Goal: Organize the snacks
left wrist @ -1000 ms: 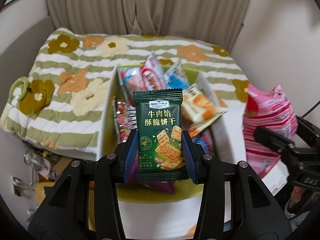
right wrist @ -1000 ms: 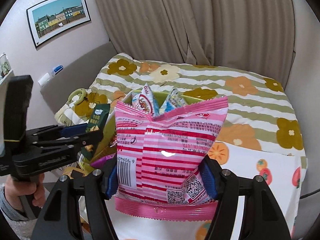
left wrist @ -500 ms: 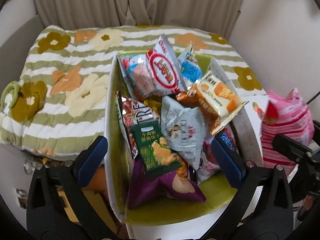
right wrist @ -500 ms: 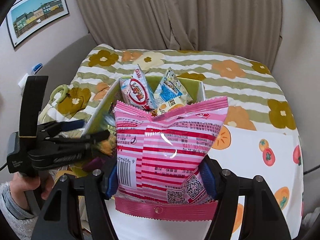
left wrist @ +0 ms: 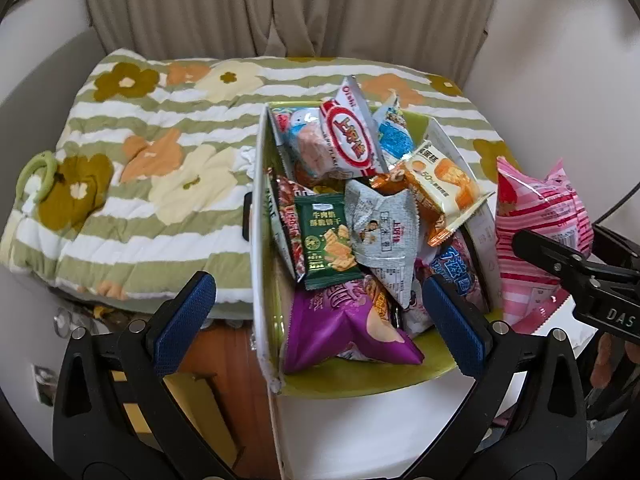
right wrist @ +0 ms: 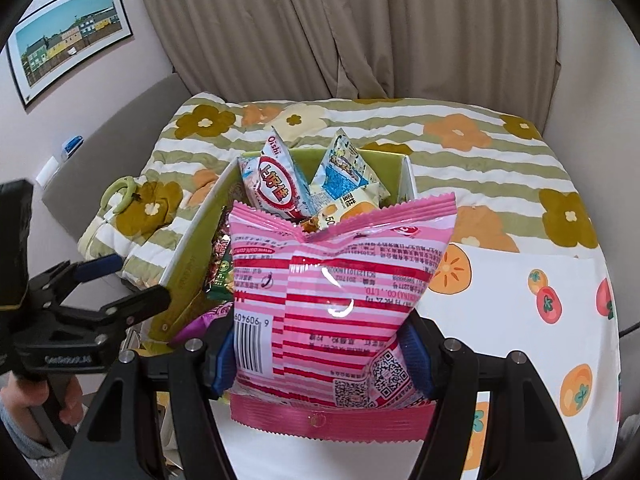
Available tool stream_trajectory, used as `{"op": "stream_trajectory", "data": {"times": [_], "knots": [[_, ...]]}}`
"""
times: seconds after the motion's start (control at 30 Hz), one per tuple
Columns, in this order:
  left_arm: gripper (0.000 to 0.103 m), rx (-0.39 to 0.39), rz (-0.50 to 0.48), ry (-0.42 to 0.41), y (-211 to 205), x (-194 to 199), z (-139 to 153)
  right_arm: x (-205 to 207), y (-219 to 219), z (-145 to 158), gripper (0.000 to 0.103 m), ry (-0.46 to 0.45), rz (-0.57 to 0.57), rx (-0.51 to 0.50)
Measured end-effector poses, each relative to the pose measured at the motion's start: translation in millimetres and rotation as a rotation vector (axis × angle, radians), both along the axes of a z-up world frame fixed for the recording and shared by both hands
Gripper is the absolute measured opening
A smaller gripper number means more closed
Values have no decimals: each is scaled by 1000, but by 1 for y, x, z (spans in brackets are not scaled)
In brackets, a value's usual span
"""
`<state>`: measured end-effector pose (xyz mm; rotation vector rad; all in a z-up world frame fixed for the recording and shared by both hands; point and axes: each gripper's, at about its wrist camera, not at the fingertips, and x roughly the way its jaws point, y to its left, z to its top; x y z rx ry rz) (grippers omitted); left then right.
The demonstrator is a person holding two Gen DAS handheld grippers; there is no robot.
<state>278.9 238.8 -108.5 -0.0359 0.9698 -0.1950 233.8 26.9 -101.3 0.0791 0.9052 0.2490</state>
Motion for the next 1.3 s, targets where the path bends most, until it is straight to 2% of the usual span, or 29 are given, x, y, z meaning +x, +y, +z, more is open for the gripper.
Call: {"op": "stream_trajectory", "data": {"times": [0.17,0.23,0.27,0.37,0.5,0.6,0.73,0.9,1.03,1.3], "knots": [[102,9,11,6,3,-2,-6,9,18,-5,66,-21,-1,-12],[102,18,17,16,3,-4,-11,12,26,-10,86,-35,-9,-28],[102,15,21,20,3,-4,-13,12,28,-13,102,-43,-27,-41],[102,12,31,32,3,-8,-19,5,26,-15,102,-76,-57,-55],[102,22,43,42,-3,-15,-22,-4,17,-19,102,-71,-39,-61],[102,32,58,23,-7,-27,-13,-7,11,-16,102,-69,-37,-49],[102,43,82,-19,-14,-47,5,-20,1,0,102,-113,-27,-34],[102,53,95,-137,-48,-97,43,-56,-22,25,102,-180,-18,-27],[102,29,87,-234,-81,-144,73,-103,-55,52,102,-245,-29,-34],[103,53,110,-366,-140,-230,111,-197,-121,90,102,-335,-138,-109]]}}
